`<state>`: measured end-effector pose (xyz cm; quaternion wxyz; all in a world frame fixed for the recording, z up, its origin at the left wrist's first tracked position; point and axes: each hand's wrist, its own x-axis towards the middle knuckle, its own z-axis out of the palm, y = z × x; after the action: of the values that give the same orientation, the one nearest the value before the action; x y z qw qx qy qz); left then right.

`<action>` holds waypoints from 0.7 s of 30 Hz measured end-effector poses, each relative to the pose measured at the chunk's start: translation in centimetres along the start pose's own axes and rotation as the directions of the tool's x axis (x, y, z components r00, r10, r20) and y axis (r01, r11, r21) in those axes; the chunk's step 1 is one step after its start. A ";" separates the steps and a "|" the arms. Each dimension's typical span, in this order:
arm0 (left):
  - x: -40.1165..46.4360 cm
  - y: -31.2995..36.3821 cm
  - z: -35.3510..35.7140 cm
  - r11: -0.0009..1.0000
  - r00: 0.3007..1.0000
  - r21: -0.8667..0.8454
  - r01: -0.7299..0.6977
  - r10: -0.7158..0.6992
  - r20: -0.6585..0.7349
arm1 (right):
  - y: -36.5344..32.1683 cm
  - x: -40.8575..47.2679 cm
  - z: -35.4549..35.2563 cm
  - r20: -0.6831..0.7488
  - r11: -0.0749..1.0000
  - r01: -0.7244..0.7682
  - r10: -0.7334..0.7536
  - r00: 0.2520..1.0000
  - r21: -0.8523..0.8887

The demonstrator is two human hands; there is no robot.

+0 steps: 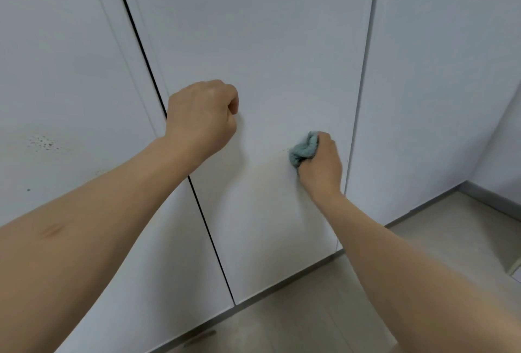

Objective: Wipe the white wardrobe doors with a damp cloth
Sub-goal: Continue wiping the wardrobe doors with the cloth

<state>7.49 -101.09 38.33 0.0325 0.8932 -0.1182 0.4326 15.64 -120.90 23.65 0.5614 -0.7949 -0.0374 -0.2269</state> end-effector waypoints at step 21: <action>-1.1 -0.5 -1.6 0.999 0.986 0.046 0.001 -0.009 0.167 | -3.0 -8.6 8.4 0.290 0.481 0.808 -0.763 0.577 -0.341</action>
<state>5.73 -100.11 38.47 0.0029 0.9271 -0.1082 0.3588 9.67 -110.52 20.55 0.1981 -0.8032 -0.3724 -0.4206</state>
